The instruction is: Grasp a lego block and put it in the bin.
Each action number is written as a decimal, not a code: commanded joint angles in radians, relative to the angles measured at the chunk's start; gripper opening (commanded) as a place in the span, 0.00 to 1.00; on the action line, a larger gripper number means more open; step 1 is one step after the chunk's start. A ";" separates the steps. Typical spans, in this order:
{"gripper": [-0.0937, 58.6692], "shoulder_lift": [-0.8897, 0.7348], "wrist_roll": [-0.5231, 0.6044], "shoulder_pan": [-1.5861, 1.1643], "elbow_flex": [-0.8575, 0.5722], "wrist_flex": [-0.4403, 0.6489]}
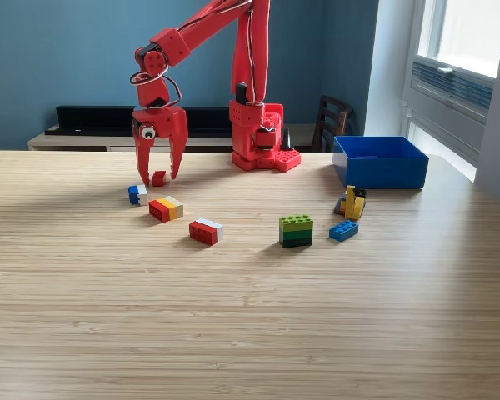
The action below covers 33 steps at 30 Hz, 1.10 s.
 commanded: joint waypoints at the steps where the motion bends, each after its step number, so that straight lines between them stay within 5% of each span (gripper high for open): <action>1: 0.20 0.020 0.000 0.020 0.014 -0.026; 15: 0.05 0.021 -0.063 -0.032 -0.028 0.008; 21: 0.00 0.021 -0.055 -0.074 -0.215 0.172; 28: 0.00 0.021 -0.020 -0.222 -0.535 0.503; 33: 0.00 0.023 0.044 -0.408 -0.727 0.601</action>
